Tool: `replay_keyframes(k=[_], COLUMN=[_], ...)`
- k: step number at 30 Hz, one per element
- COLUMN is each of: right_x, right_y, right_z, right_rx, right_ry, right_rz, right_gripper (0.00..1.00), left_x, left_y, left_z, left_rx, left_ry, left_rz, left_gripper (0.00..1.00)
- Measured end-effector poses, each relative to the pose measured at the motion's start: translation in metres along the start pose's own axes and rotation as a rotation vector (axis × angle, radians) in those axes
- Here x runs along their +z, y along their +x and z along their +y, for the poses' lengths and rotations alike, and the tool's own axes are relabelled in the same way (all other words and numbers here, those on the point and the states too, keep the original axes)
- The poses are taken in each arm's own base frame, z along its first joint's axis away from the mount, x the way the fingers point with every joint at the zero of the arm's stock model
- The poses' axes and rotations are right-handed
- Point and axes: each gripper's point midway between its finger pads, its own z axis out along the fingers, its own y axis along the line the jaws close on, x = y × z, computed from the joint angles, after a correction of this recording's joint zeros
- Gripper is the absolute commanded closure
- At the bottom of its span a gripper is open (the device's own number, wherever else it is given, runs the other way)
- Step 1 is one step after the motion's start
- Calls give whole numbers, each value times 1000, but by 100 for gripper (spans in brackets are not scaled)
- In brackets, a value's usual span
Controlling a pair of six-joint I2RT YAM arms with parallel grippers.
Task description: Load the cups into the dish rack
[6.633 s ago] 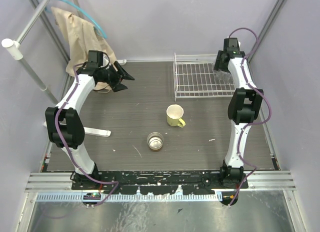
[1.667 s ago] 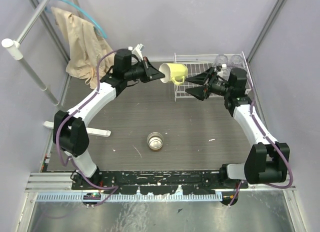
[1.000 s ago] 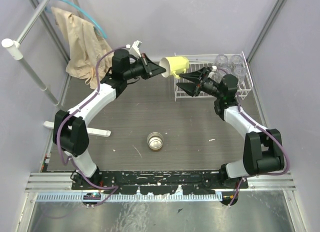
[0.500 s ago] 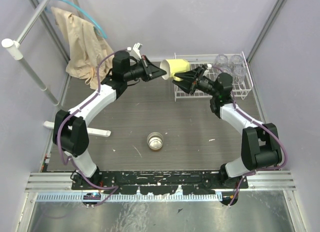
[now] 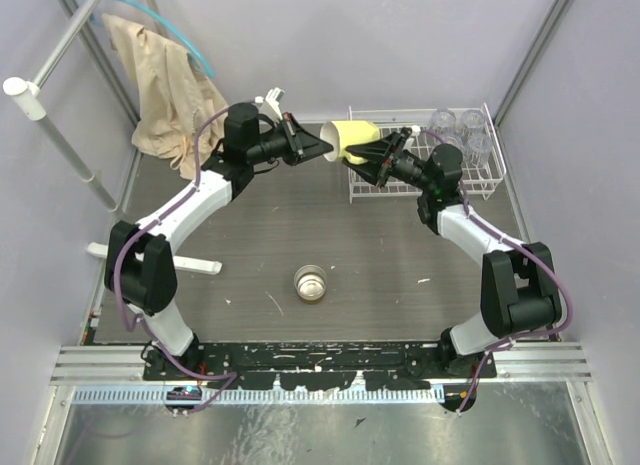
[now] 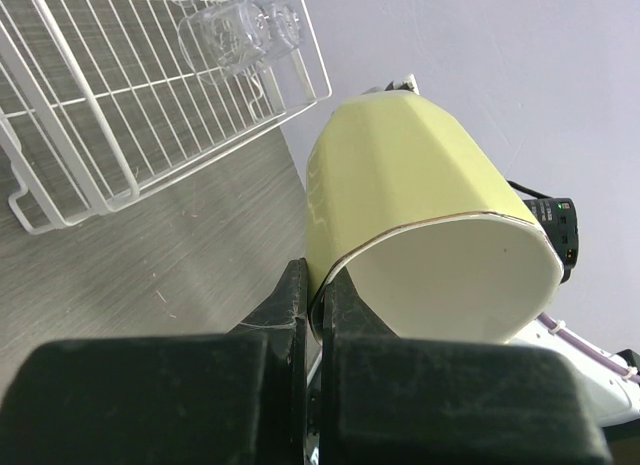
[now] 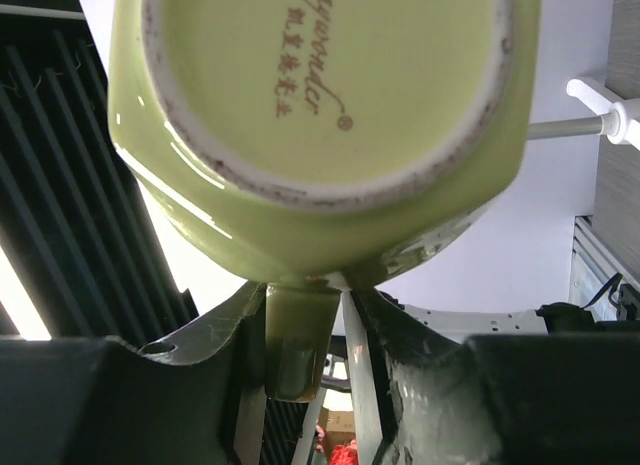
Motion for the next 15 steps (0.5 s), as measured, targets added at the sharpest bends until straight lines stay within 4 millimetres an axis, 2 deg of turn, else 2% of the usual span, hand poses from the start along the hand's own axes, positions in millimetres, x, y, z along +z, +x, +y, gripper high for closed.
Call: replay_keyframes(k=[9,11,14,15], right_x=[1,1,2,2], right_y=[3,4,4,4], right_z=[-2,-1,0,0], right_rx=[9,11,11,13], right_ry=[8,7,5,5], right_rz=[19,21,23,24], right_gripper=[74,81,98,99], left_x=[-2,-2,-2,-2], left_y=[1,1,1,0], left_z=[2,2,2,2], left_rx=[-3,-3,-3,-2], left_ry=[-2,-2,-1,0], left_rz=[-3,-3,-4,-4], left_gripper=[100,100,100,99])
